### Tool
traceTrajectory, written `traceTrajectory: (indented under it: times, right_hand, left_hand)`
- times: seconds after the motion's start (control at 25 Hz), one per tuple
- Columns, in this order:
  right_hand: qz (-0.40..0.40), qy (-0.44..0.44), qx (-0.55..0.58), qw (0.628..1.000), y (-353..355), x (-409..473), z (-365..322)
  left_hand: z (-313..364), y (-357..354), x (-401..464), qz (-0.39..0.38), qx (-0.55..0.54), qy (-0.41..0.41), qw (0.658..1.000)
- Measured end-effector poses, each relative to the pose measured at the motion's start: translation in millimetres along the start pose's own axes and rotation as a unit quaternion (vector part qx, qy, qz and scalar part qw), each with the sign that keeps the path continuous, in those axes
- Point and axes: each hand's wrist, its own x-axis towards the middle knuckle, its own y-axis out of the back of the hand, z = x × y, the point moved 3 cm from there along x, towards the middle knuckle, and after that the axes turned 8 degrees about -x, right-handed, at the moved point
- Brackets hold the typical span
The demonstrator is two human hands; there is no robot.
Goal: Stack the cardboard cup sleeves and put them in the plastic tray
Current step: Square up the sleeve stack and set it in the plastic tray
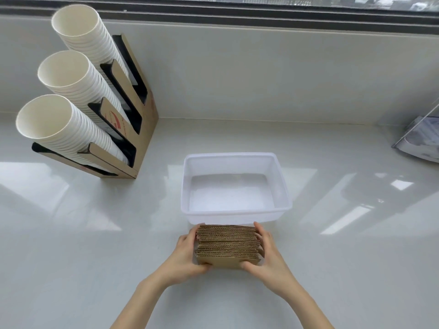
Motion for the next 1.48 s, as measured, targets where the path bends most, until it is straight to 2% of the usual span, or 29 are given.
traceTrajectory:
  times: [0.16,0.32,0.48,0.72,0.88,1.16,1.36,1.48]
  right_hand:
    - [-0.028,-0.003,-0.003,1.0,-7.3,1.3,7.6]
    - [-0.016,-0.012,0.02,1.0,-7.3,2.6,12.1]
    - [-0.012,-0.001,0.019,1.0,-7.7,2.9,13.0]
    - [-0.029,0.014,0.045,0.998,-13.6,3.2,16.4]
    - [-0.019,0.005,0.051,0.999,-7.4,5.0,22.8]
    - [0.02,-0.015,0.072,0.997,3.2,3.6,30.0]
    - [-0.004,-0.022,0.051,0.998,7.6,3.6,26.7]
    - [-0.013,-0.027,0.047,0.998,11.2,2.8,22.6]
  left_hand:
    - [0.9,-4.0,-0.2,0.001,0.04,-0.009,0.999]
    - [4.0,-6.5,0.8,-0.006,0.059,-0.007,0.998]
    - [7.1,-13.4,1.2,0.014,0.076,-0.026,0.997]
    - [1.7,-19.9,3.6,0.047,0.097,-0.01,0.994]
    - [3.8,-17.3,0.5,0.059,0.061,-0.039,0.996]
    - [1.9,-14.7,0.5,0.096,0.001,-0.021,0.995]
    - [1.5,-15.4,3.0,0.085,0.03,-0.003,0.996]
    - [2.7,-13.7,1.5,0.069,0.012,-0.004,0.998]
